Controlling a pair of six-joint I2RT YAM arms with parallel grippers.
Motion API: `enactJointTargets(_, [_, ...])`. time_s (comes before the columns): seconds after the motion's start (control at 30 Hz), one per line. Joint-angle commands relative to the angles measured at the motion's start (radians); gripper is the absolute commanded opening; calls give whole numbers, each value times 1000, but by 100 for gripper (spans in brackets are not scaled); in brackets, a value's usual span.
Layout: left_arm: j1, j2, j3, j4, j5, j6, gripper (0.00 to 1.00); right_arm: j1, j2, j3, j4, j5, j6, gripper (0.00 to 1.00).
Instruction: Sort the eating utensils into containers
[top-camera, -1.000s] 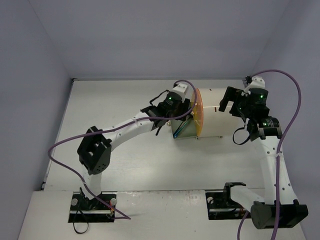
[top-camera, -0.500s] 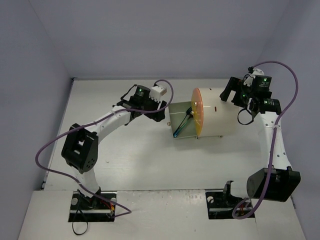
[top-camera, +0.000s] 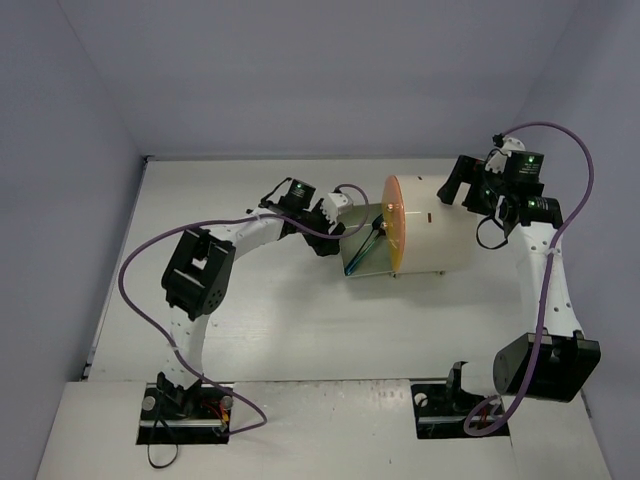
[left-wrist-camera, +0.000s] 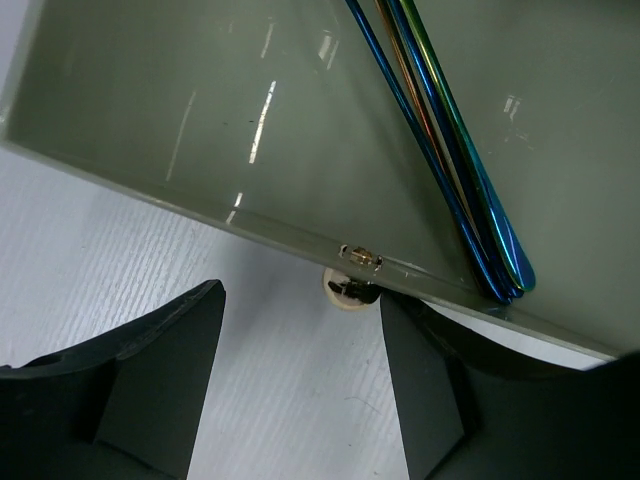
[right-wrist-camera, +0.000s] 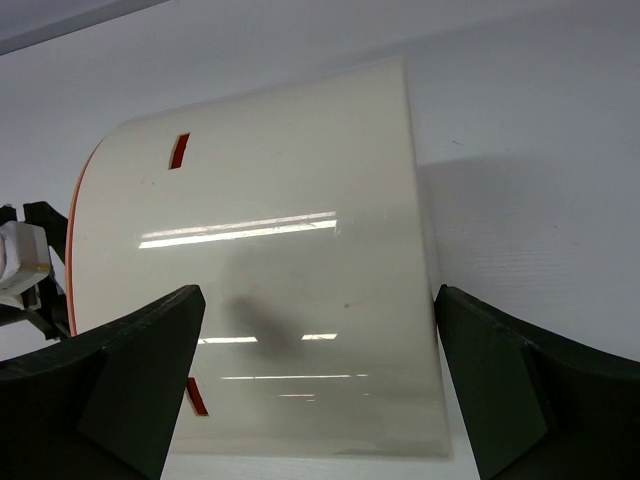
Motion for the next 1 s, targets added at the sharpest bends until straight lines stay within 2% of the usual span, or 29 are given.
enactJointTargets(0.0, [8, -20, 64, 61, 46, 127, 60, 23, -13, 21, 53, -60, -8, 98])
enactJointTargets(0.37, [-34, 26, 160, 98, 135, 198, 60, 51, 0, 13, 59, -62, -9, 98])
enactJointTargets(0.5, [-72, 37, 175, 167, 165, 142, 60, 58, 8, 8, 61, -64, -7, 98])
enactJointTargets(0.6, [-114, 72, 200, 184, 146, 125, 60, 58, 16, 5, 64, -76, 2, 98])
enactJointTargets(0.77, [-150, 116, 215, 318, 108, 21, 60, 59, 17, -1, 73, -79, 16, 98])
enactJointTargets(0.97, [-165, 177, 323, 360, 62, -27, 60, 59, 6, -22, 83, -77, 32, 98])
